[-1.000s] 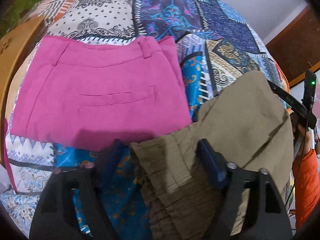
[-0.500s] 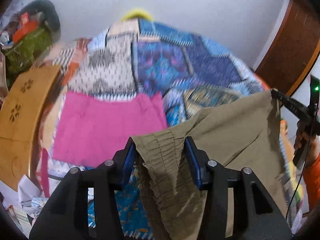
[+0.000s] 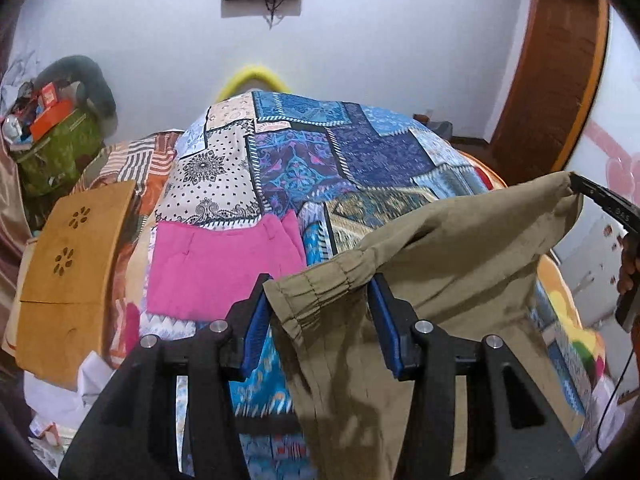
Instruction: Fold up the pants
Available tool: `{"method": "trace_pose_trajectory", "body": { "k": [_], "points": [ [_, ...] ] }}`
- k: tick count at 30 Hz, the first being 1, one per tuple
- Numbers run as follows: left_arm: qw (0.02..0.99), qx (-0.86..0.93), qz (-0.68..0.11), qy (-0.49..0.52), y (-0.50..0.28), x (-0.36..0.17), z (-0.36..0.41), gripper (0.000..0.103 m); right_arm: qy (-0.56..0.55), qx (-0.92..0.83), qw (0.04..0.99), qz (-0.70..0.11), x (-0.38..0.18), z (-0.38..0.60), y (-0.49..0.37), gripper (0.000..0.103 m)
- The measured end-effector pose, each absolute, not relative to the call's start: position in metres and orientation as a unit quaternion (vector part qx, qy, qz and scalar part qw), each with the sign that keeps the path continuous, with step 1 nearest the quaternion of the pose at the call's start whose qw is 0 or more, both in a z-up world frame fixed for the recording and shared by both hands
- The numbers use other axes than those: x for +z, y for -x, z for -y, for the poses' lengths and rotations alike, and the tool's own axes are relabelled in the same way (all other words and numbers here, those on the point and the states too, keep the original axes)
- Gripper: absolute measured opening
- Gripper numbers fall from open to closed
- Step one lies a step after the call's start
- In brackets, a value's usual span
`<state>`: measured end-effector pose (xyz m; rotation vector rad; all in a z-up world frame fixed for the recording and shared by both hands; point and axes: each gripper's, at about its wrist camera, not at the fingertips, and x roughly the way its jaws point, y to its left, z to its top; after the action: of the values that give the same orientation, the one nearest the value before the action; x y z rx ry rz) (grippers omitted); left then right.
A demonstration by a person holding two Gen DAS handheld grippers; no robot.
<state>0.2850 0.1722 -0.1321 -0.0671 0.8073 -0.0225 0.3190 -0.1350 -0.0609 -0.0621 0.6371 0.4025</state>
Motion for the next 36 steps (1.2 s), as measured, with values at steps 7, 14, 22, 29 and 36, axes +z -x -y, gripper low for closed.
{"method": "trace_pose_trajectory", "body": {
  "k": [7, 14, 22, 29, 36],
  "points": [
    [0.912, -0.021, -0.41, -0.002, -0.225, -0.151, -0.149, 0.048, 0.023, 0.211, 0.919, -0.333, -0.078, 0.158, -0.25, 0.011],
    [0.893, -0.025, -0.45, -0.022, -0.174, -0.191, -0.135, 0.048, 0.005, 0.225, 0.899, -0.376, -0.114, 0.17, -0.196, 0.011],
    [0.873, -0.018, -0.488, -0.002, -0.138, -0.227, -0.138, 0.049, 0.035, 0.223, 0.866, -0.446, -0.171, 0.171, -0.159, 0.014],
    [0.873, 0.005, -0.488, 0.004, -0.125, -0.209, -0.155, 0.053, 0.082, 0.208, 0.855, -0.469, -0.18, 0.175, -0.133, 0.029],
    [0.896, -0.019, -0.443, -0.004, -0.13, -0.17, -0.133, 0.07, 0.08, 0.231, 0.883, -0.402, -0.139, 0.168, -0.114, 0.06]
  ]
}}
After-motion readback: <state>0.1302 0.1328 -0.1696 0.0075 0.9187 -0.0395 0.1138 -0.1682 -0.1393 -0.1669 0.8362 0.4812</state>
